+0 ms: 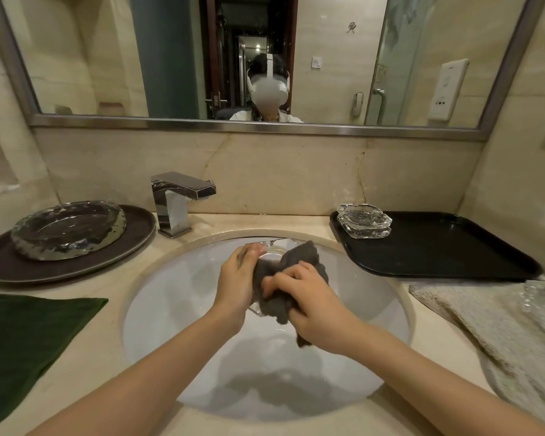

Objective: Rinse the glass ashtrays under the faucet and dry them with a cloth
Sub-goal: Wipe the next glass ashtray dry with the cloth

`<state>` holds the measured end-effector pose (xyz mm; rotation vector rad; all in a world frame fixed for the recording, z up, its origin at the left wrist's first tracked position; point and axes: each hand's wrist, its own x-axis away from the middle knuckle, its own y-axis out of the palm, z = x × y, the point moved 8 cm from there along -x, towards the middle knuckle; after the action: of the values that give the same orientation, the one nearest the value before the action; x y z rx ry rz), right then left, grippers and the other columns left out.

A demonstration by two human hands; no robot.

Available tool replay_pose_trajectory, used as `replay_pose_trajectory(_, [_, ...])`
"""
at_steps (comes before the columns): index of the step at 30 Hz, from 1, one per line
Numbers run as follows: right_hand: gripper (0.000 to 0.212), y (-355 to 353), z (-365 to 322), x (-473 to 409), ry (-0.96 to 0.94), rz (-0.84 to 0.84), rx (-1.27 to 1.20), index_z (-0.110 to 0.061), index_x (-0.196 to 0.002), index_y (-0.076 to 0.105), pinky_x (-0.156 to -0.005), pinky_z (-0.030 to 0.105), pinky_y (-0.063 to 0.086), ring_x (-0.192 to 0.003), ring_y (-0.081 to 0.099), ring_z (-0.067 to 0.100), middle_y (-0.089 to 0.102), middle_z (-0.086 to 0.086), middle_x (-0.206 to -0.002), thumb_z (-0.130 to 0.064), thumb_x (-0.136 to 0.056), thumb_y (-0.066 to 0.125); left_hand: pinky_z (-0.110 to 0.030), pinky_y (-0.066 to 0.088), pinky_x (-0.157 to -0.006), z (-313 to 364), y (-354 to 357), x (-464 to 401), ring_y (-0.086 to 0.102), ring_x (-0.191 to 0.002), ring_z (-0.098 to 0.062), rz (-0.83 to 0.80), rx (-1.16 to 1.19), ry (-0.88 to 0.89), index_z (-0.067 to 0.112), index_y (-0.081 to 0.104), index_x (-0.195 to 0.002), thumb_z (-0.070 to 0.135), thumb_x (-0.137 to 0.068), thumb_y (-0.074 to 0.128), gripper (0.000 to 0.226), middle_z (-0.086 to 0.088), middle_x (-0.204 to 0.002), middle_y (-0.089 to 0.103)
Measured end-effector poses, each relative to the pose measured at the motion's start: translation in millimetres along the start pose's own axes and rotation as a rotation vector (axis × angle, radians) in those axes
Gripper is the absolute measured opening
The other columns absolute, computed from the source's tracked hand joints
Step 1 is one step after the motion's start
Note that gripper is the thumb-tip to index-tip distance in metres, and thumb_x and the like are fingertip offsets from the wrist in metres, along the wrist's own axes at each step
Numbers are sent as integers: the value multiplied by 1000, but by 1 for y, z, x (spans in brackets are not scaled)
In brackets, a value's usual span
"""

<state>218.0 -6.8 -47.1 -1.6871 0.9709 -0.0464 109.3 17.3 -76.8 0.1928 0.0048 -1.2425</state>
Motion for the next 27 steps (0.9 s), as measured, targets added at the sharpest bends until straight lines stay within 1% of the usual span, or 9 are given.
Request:
replay_pose_trajectory(3, [28, 0, 10, 2, -3, -130, 240, -14, -93, 63, -83, 18, 27, -91, 41, 9, 61, 2, -90, -6, -72, 47, -32, 49, -65, -5, -1, -1, 67, -81, -25, 5, -38, -22, 24, 60, -92, 31, -98, 44, 18, -5, -90, 71])
replay_pose_trajectory(7, [25, -20, 12, -3, -152, 89, 549, -16, -72, 62, -63, 33, 48, -68, 55, 21, 62, -4, -66, -11, -75, 38, -27, 49, -41, -3, 11, 4, 71, -68, -32, -91, -15, -56, 16, 57, -103, 29, -99, 43, 20, -10, -88, 71])
replay_pose_trajectory(9, [28, -18, 13, -4, -178, 132, 586, -12, -81, 65, -68, 36, 48, -77, 57, 24, 64, 1, -78, -11, -80, 37, -36, 56, -52, -4, 17, 5, 71, -71, -33, -140, -28, -61, 14, 57, -105, 28, -99, 42, 22, -11, -88, 72])
replay_pose_trajectory(11, [31, -13, 12, -4, -164, 148, 529, -9, -93, 66, -73, 36, 48, -88, 57, 26, 66, 4, -94, -10, -79, 39, -39, 58, -67, -7, 17, 4, 71, -74, -26, -138, -45, -51, 15, 59, -102, 26, -100, 41, 21, -8, -89, 71])
replay_pose_trajectory(15, [45, 6, 7, -4, -114, 54, 175, -12, -103, 66, -79, 35, 45, -96, 55, 23, 66, -1, -109, -7, -68, 38, -26, 51, -74, -8, 10, 1, 63, -86, -17, -72, -95, 2, 16, 61, -93, 25, -100, 41, 23, -4, -92, 66])
replay_pose_trajectory(17, [40, 9, 8, -3, -100, -46, 49, -13, -95, 67, -79, 34, 44, -92, 54, 21, 67, -2, -99, -1, -66, 44, -24, 47, -73, -7, 4, 0, 60, -85, -15, -23, -102, 21, 20, 62, -89, 25, -98, 43, 21, 1, -88, 65])
replay_pose_trajectory(20, [25, 2, 14, 0, -93, -129, 162, -15, -78, 64, -70, 35, 44, -80, 53, 22, 62, 1, -78, 1, -63, 53, -36, 53, -74, -7, 6, 0, 67, -83, -20, -32, -97, 9, 22, 61, -95, 30, -98, 44, 19, 1, -89, 70])
replay_pose_trajectory(23, [18, -10, 15, 1, -178, -30, 461, -17, -71, 61, -58, 33, 46, -69, 55, 22, 61, -4, -68, -2, -62, 65, -42, 57, -69, -5, 13, 4, 71, -73, -31, -78, -45, -33, 19, 59, -103, 30, -98, 44, 19, -5, -92, 71])
replay_pose_trajectory(27, [22, -30, 21, 1, -86, 236, 535, -13, -66, 58, -51, 30, 41, -61, 54, 24, 59, 0, -63, -16, -72, 37, -41, 55, -68, -3, 20, 7, 71, -72, -32, -124, -14, -40, 19, 57, -104, 33, -98, 44, 20, -9, -95, 71])
